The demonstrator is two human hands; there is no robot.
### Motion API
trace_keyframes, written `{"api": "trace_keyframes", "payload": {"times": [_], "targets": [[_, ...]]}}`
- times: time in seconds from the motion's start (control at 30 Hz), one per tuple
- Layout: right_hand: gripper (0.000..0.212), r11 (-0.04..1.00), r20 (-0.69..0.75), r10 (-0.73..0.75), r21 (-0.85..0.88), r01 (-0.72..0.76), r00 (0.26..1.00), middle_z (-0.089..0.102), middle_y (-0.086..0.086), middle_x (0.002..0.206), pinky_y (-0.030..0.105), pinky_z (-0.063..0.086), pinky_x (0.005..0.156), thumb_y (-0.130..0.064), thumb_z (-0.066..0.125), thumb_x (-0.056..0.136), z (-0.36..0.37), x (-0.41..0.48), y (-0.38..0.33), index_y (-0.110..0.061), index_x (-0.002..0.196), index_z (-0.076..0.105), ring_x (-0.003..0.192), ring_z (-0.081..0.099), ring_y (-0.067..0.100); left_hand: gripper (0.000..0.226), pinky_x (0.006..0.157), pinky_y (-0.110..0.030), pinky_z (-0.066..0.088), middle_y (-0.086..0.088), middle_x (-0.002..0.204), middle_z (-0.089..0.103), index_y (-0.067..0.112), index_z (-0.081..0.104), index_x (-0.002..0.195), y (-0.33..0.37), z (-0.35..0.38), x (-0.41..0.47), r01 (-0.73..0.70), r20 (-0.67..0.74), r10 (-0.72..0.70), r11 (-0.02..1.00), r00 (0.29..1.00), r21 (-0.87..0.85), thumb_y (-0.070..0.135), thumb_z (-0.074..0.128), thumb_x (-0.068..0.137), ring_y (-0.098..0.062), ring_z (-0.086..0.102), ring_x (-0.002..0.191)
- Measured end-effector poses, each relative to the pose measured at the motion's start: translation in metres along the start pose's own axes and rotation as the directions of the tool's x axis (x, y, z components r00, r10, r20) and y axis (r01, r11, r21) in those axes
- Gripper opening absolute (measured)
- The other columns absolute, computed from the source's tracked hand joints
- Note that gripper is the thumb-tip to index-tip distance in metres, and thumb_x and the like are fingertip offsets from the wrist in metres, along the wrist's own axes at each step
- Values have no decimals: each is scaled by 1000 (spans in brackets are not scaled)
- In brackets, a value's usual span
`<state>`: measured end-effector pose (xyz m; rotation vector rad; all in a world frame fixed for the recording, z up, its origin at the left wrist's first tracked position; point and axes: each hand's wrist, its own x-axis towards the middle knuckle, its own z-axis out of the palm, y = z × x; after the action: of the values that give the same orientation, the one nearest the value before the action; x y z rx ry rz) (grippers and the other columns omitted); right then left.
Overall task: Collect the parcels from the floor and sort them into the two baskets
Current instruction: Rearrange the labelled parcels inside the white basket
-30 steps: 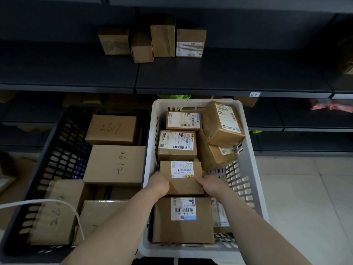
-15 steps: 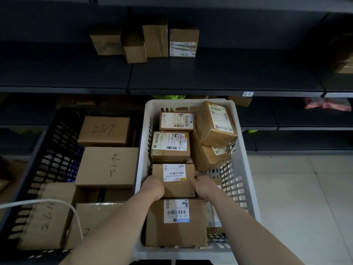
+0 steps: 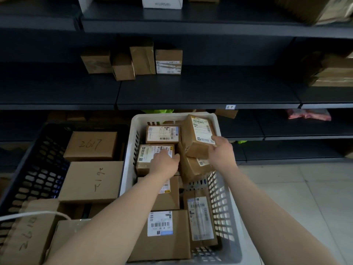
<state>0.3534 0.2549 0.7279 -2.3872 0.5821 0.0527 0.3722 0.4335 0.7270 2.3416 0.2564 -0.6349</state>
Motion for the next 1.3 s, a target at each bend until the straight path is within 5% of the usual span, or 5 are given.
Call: {"api": "trace_keyframes", "payload": {"times": [0.2, 0.5, 0.67, 0.87, 1.3], "targets": [[51, 968, 277, 2, -241, 68, 961, 38, 9, 152, 37, 22, 119, -16, 40, 98, 9, 29, 20, -14, 149, 37, 142, 28, 29, 71, 104, -42, 41, -2, 147, 45, 23, 37, 147, 38, 28, 34, 155, 241, -59, 901, 969, -405, 62, 49, 89, -27, 46, 129], [51, 998, 223, 14, 53, -26, 975, 48, 5, 142, 43, 36, 113, 0, 45, 88, 3, 27, 29, -18, 135, 55, 137, 36, 26, 83, 96, -44, 48, -11, 132, 55, 18, 31, 143, 54, 55, 62, 308, 212, -224, 747, 951, -590, 56, 66, 79, -31, 56, 111], [39, 966, 115, 37, 249, -65, 993, 53, -9, 122, 19, 51, 77, -23, 52, 99, -13, 17, 21, -19, 137, 51, 113, 52, 11, 63, 91, -40, 49, -9, 124, 59, 23, 40, 136, 53, 35, 42, 287, 259, -151, 708, 954, -645, 48, 65, 84, -28, 57, 109], [40, 813, 241, 130, 530, -242, 962, 68, -8, 102, 12, 49, 53, -24, 59, 97, -43, -17, 5, -19, 135, 49, 81, 64, 0, 31, 95, -39, 49, -15, 108, 65, 25, 56, 116, 20, -5, -23, 333, 515, -14, 778, 857, -533, 44, 56, 92, -28, 60, 97], [29, 971, 228, 116, 178, -159, 967, 67, -17, 87, 17, 52, 57, -22, 61, 93, -33, -116, 28, -29, 120, 56, 76, 67, 0, 30, 91, -40, 56, -2, 114, 70, 15, 60, 124, -43, 27, -72, 98, 578, 59, 967, 814, -236, 22, 58, 95, -20, 69, 100]]}}
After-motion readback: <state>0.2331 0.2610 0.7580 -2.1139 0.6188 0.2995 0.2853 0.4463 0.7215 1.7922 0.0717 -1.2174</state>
